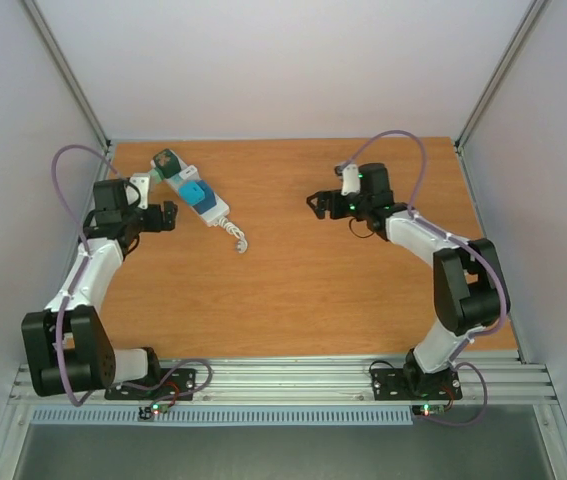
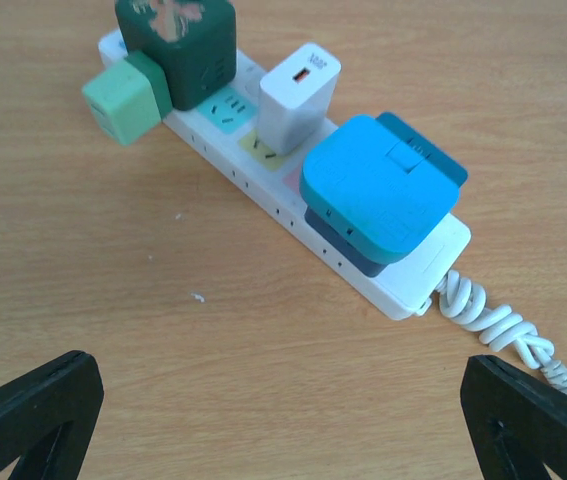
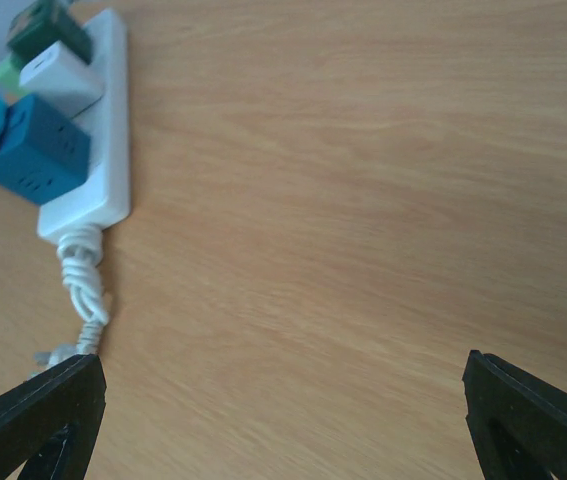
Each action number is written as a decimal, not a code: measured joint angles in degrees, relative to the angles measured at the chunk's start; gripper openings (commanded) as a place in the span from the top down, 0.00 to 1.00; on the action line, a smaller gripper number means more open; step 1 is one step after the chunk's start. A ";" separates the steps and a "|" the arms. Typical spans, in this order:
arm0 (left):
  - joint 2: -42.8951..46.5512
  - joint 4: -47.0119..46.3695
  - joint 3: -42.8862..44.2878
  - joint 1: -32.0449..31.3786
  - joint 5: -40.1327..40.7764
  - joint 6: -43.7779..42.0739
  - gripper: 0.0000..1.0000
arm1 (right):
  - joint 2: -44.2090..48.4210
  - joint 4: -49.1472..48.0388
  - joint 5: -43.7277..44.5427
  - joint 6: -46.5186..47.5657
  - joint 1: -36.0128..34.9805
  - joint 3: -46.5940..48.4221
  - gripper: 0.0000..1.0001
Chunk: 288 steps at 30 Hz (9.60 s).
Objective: Pull the plug off the socket
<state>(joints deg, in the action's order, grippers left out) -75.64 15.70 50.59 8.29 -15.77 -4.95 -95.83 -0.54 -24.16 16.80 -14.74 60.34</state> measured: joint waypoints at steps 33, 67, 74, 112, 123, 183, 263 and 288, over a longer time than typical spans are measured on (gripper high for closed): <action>4.74 -3.37 -4.46 7.50 -2.82 -5.18 0.00 | -38.88 14.14 11.19 9.11 -26.97 43.08 0.12; 0.68 -4.87 -0.70 9.01 -7.13 1.77 0.00 | -37.09 17.09 15.30 14.64 -28.11 38.23 0.80; 1.44 -7.45 -2.49 9.01 -10.45 1.55 0.00 | -29.20 14.60 13.97 16.22 -26.40 25.53 0.80; -4.72 3.23 7.17 8.00 -16.37 -6.32 0.00 | 9.51 11.41 10.58 28.39 -18.29 -23.63 0.75; -4.72 4.83 7.08 0.76 -13.86 -11.65 0.00 | 14.75 22.40 10.08 29.07 -18.23 -25.05 0.34; -34.58 4.15 23.34 -22.21 -30.10 -12.57 0.29 | -21.79 36.92 -30.45 2.08 -4.72 18.03 0.18; -11.43 -15.82 -10.16 -29.29 -8.35 -19.34 0.47 | -19.74 22.82 7.23 -3.32 -23.39 24.68 0.47; -10.86 -12.79 -8.20 -30.03 -5.05 -16.59 0.50 | -19.30 20.85 7.74 -3.54 -23.43 23.15 0.50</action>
<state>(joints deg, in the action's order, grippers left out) -86.50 2.92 42.39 -21.74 -20.82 -21.54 -115.13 20.32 -16.43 13.26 -38.17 83.48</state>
